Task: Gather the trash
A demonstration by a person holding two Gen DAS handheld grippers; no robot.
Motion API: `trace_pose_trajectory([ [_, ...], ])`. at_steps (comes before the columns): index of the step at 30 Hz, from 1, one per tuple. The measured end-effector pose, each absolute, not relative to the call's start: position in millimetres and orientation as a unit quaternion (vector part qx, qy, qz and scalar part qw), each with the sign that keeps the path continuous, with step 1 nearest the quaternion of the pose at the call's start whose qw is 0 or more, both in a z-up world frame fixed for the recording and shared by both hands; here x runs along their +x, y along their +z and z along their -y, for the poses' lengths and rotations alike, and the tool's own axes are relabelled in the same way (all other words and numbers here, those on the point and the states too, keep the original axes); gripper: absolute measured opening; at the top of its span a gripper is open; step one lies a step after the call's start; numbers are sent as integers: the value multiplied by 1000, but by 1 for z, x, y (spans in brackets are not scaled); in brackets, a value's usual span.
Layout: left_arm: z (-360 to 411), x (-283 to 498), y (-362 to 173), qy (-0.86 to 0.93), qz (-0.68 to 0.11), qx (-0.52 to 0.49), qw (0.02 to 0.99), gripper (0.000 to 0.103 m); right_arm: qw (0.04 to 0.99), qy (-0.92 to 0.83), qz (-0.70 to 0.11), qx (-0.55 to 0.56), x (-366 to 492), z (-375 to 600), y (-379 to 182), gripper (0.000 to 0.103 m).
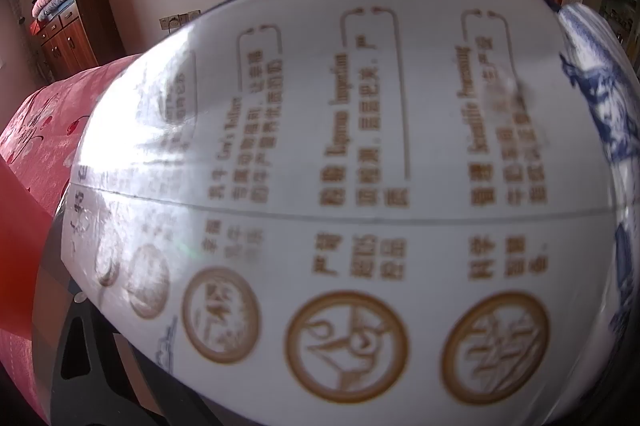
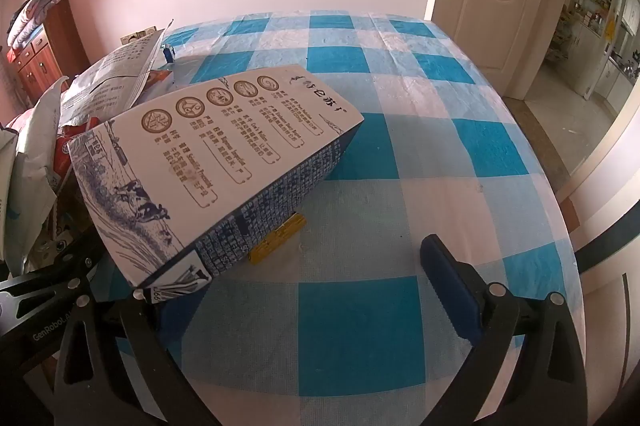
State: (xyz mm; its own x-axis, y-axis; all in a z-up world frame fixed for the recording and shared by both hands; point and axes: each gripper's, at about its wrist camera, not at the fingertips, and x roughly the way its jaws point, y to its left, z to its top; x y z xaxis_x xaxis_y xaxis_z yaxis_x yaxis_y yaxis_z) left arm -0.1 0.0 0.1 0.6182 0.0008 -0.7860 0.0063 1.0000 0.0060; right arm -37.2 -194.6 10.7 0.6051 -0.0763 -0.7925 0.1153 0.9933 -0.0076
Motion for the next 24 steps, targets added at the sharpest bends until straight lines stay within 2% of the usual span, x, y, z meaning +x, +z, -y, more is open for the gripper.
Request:
trace_pose_trajectory([
  [18,1,0,0,-4,-438,6,899,99,895,-55,-443,21,-43,193,16,99],
  [24,12,-13,6,-22,-442,13,896,99,904,-60,-423,30,-74,190,23,99],
])
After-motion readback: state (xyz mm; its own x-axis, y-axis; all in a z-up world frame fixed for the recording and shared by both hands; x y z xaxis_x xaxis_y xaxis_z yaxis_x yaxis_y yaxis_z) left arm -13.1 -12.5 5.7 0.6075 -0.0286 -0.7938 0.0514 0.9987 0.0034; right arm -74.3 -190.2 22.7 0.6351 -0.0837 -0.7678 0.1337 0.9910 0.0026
